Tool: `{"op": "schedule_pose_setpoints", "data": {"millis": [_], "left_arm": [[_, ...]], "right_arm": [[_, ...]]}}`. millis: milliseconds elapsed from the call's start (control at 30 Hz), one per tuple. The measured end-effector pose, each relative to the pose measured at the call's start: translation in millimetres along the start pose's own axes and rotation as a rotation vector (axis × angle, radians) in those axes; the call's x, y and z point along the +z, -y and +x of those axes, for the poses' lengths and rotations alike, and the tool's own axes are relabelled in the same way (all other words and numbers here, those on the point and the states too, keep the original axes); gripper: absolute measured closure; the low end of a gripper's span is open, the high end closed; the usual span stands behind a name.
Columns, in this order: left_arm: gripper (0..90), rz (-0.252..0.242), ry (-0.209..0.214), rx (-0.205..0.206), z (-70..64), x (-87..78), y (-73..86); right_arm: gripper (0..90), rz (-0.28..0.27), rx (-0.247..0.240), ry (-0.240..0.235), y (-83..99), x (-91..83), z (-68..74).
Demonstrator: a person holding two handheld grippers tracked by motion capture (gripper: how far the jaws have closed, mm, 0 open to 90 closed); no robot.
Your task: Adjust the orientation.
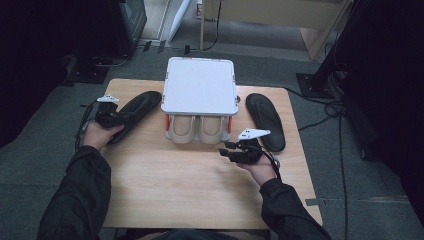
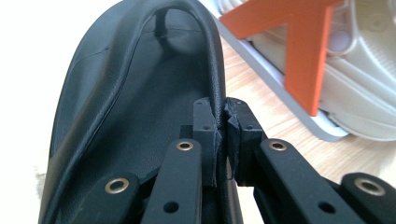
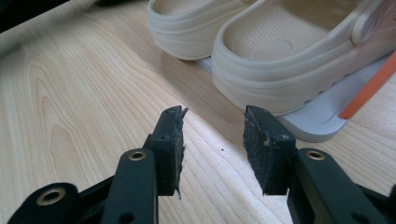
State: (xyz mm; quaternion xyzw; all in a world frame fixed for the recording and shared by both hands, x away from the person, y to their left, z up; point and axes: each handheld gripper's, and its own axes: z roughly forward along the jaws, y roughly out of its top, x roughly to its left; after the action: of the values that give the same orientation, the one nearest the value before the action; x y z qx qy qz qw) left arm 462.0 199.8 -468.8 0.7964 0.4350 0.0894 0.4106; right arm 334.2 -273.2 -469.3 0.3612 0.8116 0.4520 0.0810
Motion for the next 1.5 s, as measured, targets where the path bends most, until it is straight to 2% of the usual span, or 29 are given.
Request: {"op": "schedule_pose_setpoints", "data": {"millis": [100,267,333,400,600,667,733,800,933,1067,1133,1200,1233,1267,1400,1500], "left_arm": [[83.8,-0.004,0.012,-0.03,-2.3,1.7,0.7],[83.2,0.009,0.024,-0.037,-3.6,5.3,3.1],[82.8,-0.007,0.051,-0.049,-4.4,5.4,3.6],[82.6,-0.036,0.056,-0.055,-5.8,3.7,1.9],[79.0,-0.039,0.034,-0.043,-1.6,1.6,3.6],[78.0,-0.032,0.005,-0.022,-0.3,-0.6,3.2],[76.6,-0.029,0.005,-0.027,3.4,-4.7,2.8],[75.6,-0.028,-0.023,-0.014,7.3,-9.3,2.8],[74.9,-0.032,-0.053,-0.025,20.6,-16.3,5.5],[74.9,-0.062,-0.082,-0.054,34.7,-22.2,8.9],[75.0,-0.057,-0.092,-0.071,40.9,-22.1,12.7],[75.1,-0.039,-0.094,-0.087,46.3,-20.3,16.9],[74.6,-0.044,-0.079,-0.097,49.0,-20.5,18.6],[74.6,-0.055,-0.069,-0.113,51.2,-21.2,19.4],[75.3,-0.093,-0.097,-0.132,55.3,-27.7,19.5],[75.8,-0.073,-0.14,-0.126,58.0,-29.4,21.0]], "right_arm": [[58.5,0.001,-0.002,0.002,-0.1,0.7,1.1],[58.5,0.0,-0.011,-0.001,-0.2,1.1,1.9],[58.5,0.004,-0.009,0.0,-0.1,1.2,1.4],[58.6,0.003,-0.008,0.003,-0.1,1.2,1.2],[58.6,0.005,-0.008,0.0,0.0,1.7,1.7],[58.5,0.005,-0.01,-0.001,0.0,1.8,1.9],[58.5,0.007,-0.01,-0.002,0.1,2.1,1.8],[58.6,0.007,-0.008,-0.002,0.2,2.4,1.5],[58.5,0.011,-0.007,-0.002,0.3,2.4,1.8],[58.6,0.017,-0.005,-0.002,0.7,2.7,1.3],[58.5,0.019,-0.001,0.0,0.9,3.2,0.8],[58.6,0.019,0.0,0.0,1.1,3.9,0.6],[58.5,0.019,-0.001,0.0,1.1,4.1,0.8],[58.5,0.02,0.001,0.001,1.1,4.2,1.1],[58.6,0.02,-0.004,0.0,1.1,4.0,1.7],[58.6,0.024,-0.004,0.0,1.4,4.2,1.7]]}}
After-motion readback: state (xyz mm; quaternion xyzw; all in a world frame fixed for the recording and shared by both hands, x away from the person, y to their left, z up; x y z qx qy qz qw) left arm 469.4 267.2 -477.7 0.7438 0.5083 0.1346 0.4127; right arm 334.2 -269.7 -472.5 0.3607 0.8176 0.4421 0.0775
